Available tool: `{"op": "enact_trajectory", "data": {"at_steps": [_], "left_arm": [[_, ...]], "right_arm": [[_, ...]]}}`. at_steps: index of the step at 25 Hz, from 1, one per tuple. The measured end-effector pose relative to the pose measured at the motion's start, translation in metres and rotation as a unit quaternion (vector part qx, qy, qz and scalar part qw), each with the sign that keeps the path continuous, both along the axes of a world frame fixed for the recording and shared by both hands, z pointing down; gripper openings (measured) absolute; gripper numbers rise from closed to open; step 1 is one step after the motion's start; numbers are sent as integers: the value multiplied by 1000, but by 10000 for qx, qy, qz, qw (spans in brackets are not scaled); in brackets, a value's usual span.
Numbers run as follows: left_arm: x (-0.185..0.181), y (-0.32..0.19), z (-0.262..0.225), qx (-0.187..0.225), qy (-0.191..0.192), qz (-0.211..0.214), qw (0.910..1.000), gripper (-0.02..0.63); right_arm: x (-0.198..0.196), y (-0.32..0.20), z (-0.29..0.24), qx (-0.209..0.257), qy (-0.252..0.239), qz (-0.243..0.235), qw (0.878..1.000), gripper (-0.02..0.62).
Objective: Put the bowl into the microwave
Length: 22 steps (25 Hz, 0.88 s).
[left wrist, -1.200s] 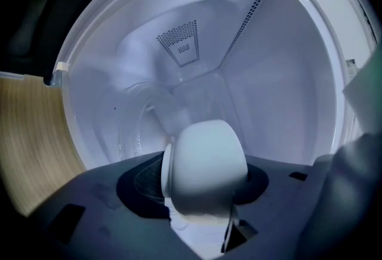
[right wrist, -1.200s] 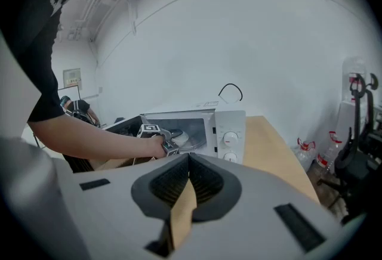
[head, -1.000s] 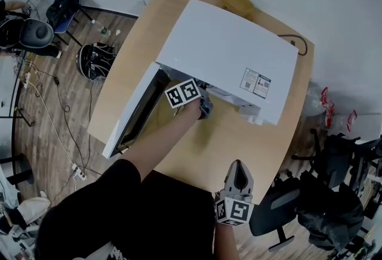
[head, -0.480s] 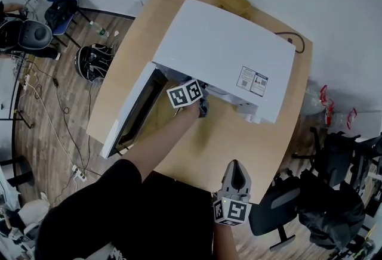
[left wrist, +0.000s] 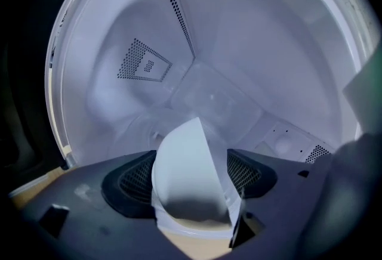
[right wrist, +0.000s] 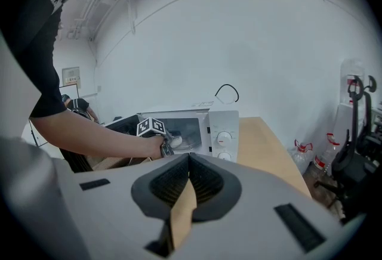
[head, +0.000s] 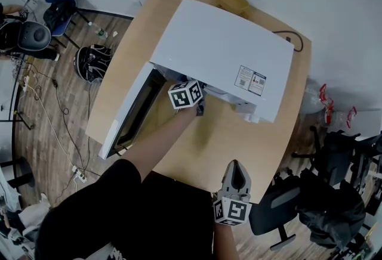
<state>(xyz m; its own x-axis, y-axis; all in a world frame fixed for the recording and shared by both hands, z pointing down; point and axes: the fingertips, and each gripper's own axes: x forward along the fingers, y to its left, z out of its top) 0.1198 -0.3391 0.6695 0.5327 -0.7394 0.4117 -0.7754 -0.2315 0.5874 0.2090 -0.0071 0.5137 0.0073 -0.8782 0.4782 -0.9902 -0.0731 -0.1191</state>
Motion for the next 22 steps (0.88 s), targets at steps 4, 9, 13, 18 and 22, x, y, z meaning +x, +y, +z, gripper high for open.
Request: {"op": "enact_trajectory", "data": {"at_steps": [4, 9, 13, 18, 22], "left_arm": [[-9, -4, 4, 149, -461, -45, 9988, 359], [-11, -6, 4, 303, -601, 116, 9977, 362], [-16, -10, 2, 443, -624, 135, 9970, 374], [-13, -12, -1, 692, -904, 343, 9929, 382], [-19, -15, -4, 789, -805, 301, 9932, 385]], "right_arm": [[-3, -2, -1, 16, 150, -98, 9998, 60], [-8, -5, 0, -12, 113, -154, 9998, 60], [-11, -7, 1, -23, 107, -183, 9998, 60], [-13, -7, 2, -58, 133, -207, 9997, 60], [-17, -8, -1, -53, 155, -229, 9996, 60]]}}
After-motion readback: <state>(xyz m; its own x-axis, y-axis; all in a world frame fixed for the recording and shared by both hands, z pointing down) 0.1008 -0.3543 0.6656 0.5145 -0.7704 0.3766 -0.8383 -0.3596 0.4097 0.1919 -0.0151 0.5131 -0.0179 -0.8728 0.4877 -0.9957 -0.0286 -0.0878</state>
